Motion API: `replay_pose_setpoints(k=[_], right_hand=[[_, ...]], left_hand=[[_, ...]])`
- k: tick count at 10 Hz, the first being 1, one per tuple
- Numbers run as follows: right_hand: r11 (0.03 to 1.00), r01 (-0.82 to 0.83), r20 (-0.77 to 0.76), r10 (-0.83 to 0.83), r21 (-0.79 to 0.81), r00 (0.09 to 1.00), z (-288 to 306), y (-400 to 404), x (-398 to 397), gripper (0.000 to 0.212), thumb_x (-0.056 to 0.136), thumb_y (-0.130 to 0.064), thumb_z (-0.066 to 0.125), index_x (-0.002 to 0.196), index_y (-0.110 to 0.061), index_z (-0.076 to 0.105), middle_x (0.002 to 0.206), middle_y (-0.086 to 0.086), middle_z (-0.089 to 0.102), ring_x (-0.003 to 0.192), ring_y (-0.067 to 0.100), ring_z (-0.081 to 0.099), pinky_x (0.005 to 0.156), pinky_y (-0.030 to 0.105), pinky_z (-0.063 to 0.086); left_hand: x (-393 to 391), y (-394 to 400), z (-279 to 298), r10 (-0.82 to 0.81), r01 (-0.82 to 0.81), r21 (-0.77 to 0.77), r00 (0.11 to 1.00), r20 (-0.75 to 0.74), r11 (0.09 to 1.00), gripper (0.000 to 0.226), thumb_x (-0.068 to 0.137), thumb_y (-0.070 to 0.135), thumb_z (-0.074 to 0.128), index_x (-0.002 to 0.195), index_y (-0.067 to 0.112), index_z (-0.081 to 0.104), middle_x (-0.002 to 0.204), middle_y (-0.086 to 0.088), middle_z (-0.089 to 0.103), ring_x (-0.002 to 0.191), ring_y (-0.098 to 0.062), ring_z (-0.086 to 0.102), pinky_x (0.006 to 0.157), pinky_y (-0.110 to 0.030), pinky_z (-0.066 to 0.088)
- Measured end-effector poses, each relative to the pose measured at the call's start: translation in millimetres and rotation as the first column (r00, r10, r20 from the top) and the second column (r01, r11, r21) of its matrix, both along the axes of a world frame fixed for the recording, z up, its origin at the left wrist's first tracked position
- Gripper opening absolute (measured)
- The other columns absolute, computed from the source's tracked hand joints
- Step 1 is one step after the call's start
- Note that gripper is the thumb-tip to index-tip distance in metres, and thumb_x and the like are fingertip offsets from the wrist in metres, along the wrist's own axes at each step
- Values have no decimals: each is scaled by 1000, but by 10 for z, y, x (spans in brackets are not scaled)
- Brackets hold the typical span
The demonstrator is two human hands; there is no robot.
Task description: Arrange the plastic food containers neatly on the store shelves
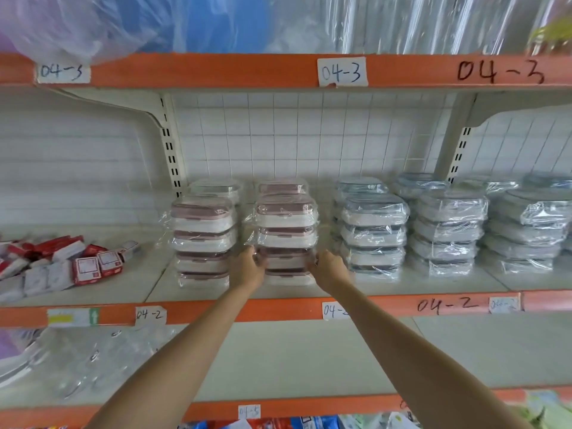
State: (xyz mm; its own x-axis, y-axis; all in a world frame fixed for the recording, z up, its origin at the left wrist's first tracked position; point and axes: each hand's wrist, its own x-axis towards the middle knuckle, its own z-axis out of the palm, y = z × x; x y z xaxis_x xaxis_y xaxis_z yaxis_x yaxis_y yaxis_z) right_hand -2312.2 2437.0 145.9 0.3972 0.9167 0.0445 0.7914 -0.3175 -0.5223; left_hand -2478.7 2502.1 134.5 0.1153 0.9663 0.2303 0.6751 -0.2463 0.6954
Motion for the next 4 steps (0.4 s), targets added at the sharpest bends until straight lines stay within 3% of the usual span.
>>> replay_pose_setpoints(k=[1, 2, 3, 4], right_hand=[[998, 47, 11, -47, 48, 999, -32, 48, -49, 36, 100, -36, 37, 109, -4, 50, 100, 14, 63, 88, 29, 58, 69, 35, 45], [999, 29, 4, -30, 14, 1000, 2, 54, -42, 40, 99, -39, 37, 110, -4, 50, 105, 16, 63, 94, 31, 60, 71, 36, 47], [998, -36, 88, 40, -41, 995, 59, -50, -5, 37, 96, -33, 50, 120, -4, 47, 110, 13, 61, 95, 27, 59, 68, 32, 43], [993, -117, 189, 119, -24, 975, 136, -222, 62, 31, 95, -24, 53, 118, -5, 46, 112, 12, 58, 89, 24, 55, 70, 34, 46]], left_hand=[[-25, 10, -26, -3, 3, 32, 1000, -11, 999, 21, 92, 22, 60, 106, 7, 62, 102, -5, 67, 84, -15, 58, 63, -19, 34], [-100, 23, -16, -74, 77, 41, 996, -58, 996, 26, 94, 27, 56, 103, 3, 63, 99, -7, 68, 87, -18, 62, 63, -17, 34], [-226, -46, 70, -109, 130, 59, 955, -276, 990, 27, 93, 26, 55, 106, 4, 64, 106, -12, 65, 96, -26, 62, 68, -27, 42], [-328, -188, 231, -47, 98, 71, 851, -523, 993, 30, 95, 29, 49, 111, 5, 60, 112, -14, 61, 98, -30, 62, 73, -35, 49]])
